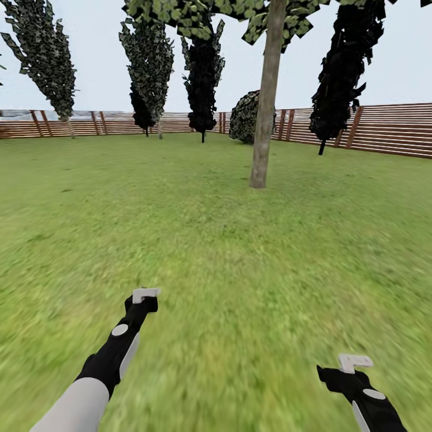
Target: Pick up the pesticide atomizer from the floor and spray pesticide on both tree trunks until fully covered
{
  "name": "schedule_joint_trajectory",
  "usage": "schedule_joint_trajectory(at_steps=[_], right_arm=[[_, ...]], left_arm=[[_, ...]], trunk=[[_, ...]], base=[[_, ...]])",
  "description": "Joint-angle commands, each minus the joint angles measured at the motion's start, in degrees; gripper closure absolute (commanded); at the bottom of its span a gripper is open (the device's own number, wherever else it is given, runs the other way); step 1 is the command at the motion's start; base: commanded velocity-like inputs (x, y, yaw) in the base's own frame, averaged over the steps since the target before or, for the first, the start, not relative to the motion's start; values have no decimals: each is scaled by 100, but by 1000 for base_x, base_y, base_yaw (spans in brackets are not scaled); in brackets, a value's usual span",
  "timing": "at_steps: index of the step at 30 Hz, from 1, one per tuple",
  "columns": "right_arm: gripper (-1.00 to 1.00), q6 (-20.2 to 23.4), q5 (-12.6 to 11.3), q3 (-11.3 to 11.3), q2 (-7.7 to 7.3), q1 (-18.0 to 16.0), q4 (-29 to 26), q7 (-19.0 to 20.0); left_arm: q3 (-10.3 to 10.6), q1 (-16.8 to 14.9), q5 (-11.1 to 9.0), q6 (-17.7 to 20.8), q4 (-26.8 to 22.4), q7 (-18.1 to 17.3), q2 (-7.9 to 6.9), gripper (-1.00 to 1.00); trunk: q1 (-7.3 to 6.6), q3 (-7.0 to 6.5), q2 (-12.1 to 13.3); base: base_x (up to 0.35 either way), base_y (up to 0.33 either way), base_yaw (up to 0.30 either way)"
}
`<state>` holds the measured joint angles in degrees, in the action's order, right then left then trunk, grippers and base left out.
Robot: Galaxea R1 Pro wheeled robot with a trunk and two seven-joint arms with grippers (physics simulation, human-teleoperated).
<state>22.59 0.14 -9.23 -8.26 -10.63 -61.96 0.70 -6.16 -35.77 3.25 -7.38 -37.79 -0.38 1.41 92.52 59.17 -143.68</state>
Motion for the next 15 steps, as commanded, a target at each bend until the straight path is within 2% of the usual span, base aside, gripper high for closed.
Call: schedule_joint_trajectory(at_steps=[1, 7, 15], right_arm=[[-100, 0, -14, -4, 0, 0, 0, 0], [-100, 0, -40, -3, 13, 0, -2, -6], [-100, 0, -24, 0, 17, 0, 0, -1]], left_arm=[[0, 0, 1, 0, -1, 1, 0, 100], [0, 0, 1, 0, -1, 0, 0, 100], [0, 0, -7, 0, 7, -6, 0, 100]], trunk=[[0, 0, 0], [0, -1, 0], [0, -23, 0]], base=[[324, 0, 0], [324, 0, -17], [324, 0, -208]])
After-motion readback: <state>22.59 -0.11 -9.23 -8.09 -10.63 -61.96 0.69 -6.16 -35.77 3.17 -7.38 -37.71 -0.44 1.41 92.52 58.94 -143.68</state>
